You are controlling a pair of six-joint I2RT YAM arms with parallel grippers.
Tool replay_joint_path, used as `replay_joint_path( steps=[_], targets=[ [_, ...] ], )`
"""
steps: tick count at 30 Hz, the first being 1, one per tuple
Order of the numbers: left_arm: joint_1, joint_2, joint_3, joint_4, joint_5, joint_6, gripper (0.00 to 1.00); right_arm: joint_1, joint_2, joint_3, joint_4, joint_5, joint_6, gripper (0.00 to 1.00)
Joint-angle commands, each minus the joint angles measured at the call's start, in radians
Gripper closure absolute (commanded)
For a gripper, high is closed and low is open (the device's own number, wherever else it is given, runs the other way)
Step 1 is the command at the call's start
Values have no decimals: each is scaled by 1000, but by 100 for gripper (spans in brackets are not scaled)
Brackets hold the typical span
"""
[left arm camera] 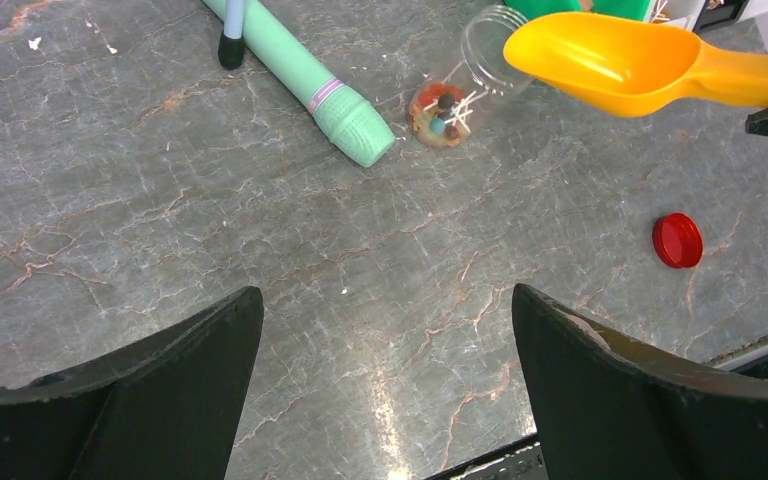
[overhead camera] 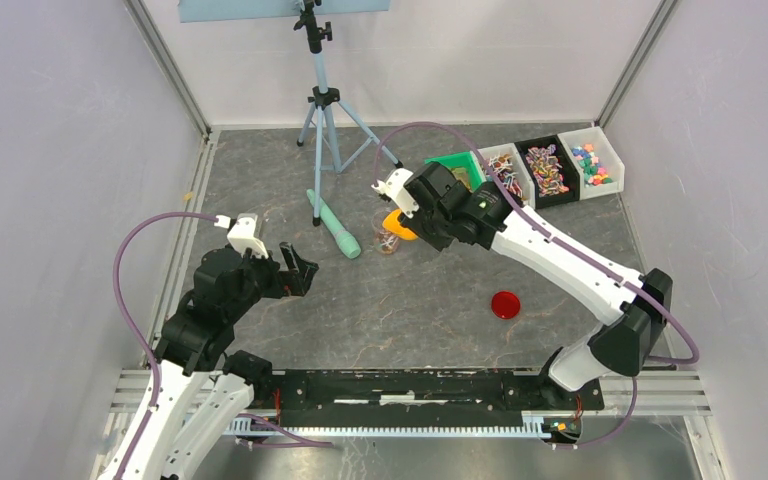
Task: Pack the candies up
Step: Place the fake candies in the packing bottle, then scoop the fake candies from the storage box.
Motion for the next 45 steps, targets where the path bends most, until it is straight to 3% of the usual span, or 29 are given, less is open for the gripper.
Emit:
replay_joint_path(
  steps=[1, 20, 26, 32, 35, 40, 45],
  targets=[
    [-1, -9, -1, 22, -20, 9, 0, 6, -1, 71, -5, -6, 14, 100],
    [-2, -5, -1, 21, -22, 12, 0, 6, -3, 126, -27, -12, -11, 100],
    [-1, 3, -1, 24, -11, 12, 0, 7, -142, -40, 182, -78, -123, 100],
    [-2, 4, -1, 25, -8, 12, 0, 7, -416, -428, 647, -122, -264, 100],
    [-2, 7, -1, 26, -4, 13, 0, 7, -506, -557, 829, -57, -291, 100],
    [-2, 6, -2, 28, -1, 11, 0, 3, -478, -531, 825, 206, -350, 100],
    [-2, 11, -1, 26, -1, 11, 0, -77, -402, -451, 743, 222, -336, 100]
  ],
)
